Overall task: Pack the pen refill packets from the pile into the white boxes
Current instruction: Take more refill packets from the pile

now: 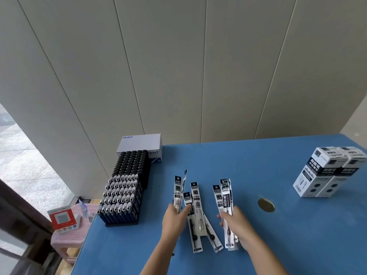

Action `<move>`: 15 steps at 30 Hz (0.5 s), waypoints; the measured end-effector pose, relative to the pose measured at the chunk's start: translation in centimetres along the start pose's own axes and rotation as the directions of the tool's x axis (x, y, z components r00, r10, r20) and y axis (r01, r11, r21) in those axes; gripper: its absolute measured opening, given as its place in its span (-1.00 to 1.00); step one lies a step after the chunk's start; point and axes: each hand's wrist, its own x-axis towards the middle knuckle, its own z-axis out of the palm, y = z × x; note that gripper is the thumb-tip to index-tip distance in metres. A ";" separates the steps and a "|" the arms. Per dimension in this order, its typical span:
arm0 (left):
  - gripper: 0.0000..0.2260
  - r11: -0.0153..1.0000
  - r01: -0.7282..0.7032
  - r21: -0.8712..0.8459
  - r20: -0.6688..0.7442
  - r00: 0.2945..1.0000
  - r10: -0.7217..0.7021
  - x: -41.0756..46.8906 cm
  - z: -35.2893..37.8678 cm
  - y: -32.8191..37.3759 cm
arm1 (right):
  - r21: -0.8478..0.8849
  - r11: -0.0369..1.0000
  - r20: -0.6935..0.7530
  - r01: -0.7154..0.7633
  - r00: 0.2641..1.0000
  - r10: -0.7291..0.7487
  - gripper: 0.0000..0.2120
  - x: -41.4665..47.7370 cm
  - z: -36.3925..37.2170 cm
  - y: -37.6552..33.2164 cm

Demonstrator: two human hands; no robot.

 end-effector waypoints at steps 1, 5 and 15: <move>-0.65 0.998 -0.008 -0.054 0.008 1.000 0.008 -0.1 -0.1 0.0 | 0.071 0.997 0.013 -0.007 1.000 0.006 -0.90 -0.3 -0.2 0.1; -0.73 0.984 -0.045 -0.174 0.140 0.988 0.070 -0.9 -0.7 0.3 | 0.229 0.973 0.058 -0.001 0.998 -0.012 -0.96 -2.0 -0.7 -0.2; -0.80 0.939 -0.016 -0.343 0.411 0.896 0.165 -4.3 -0.2 0.6 | 0.561 0.827 0.043 0.026 0.997 -0.060 -0.72 -6.2 -2.7 1.5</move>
